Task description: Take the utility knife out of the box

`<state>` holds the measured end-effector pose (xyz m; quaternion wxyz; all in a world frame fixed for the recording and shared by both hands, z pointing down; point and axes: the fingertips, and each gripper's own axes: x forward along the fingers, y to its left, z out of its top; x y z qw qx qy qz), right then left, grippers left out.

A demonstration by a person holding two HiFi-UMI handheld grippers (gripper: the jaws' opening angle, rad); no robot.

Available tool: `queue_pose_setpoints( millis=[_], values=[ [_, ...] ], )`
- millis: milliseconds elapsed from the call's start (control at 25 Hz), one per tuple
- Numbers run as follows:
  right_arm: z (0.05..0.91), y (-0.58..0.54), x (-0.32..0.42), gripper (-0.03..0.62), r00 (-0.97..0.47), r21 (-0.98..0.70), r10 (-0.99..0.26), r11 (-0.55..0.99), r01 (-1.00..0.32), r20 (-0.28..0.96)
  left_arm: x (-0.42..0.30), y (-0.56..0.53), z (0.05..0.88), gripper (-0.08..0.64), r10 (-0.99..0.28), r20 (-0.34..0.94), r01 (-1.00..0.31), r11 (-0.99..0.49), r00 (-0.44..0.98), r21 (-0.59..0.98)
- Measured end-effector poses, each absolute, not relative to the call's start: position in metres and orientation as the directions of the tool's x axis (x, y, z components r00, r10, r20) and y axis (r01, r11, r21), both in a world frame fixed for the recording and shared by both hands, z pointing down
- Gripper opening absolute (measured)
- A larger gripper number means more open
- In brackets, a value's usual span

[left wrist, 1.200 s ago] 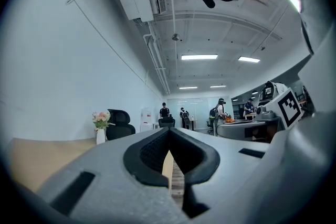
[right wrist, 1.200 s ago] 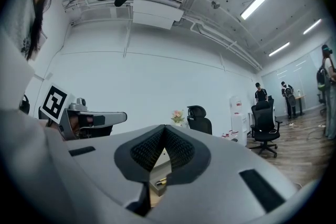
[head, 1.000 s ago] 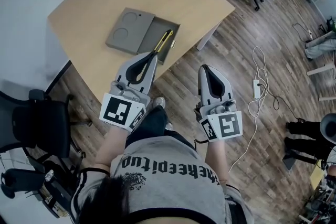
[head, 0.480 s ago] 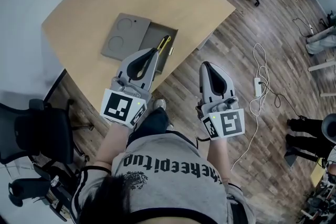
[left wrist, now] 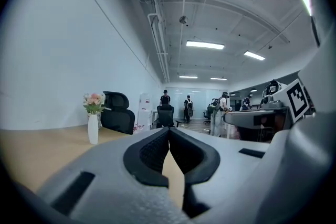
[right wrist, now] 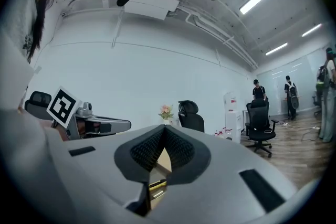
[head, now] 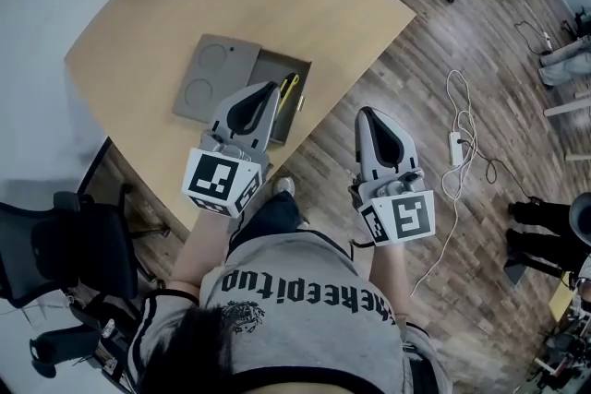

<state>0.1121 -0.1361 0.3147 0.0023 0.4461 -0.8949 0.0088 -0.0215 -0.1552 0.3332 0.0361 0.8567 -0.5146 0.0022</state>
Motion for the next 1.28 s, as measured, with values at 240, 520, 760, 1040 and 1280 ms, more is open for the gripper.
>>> queue_pose_setpoints(
  millis=[240, 520, 760, 1040, 1280],
  values=[
    [0.320, -0.156, 0.114, 0.006, -0.574, -0.025, -0.818, 0.573, -0.819, 0.029, -0.021, -0.183, 0.359, 0.018, -0.863, 0.136, -0.873, -0.484, 0.487, 0.059],
    [0.336, -0.172, 0.116, 0.006, -0.545, -0.047, -0.835, 0.543, -0.838, 0.070, -0.016, -0.210, 0.407, 0.018, -0.815, 0.287, -0.860, -0.506, 0.504, 0.073],
    [0.346, -0.178, 0.113, 0.006, -0.527, -0.054, -0.844, 0.525, -0.850, 0.101, -0.013, -0.225, 0.454, 0.020, -0.759, 0.414, -0.849, -0.523, 0.502, 0.072],
    [0.352, -0.183, 0.114, 0.006, -0.498, -0.047, -0.856, 0.496, -0.867, 0.137, -0.010, -0.235, 0.498, 0.020, -0.688, 0.527, -0.837, -0.541, 0.499, 0.087],
    [0.359, -0.187, 0.122, 0.006, -0.470, -0.049, -0.868, 0.469, -0.882, 0.163, -0.006, -0.241, 0.530, 0.021, -0.643, 0.592, -0.834, -0.543, 0.486, 0.094]
  ],
)
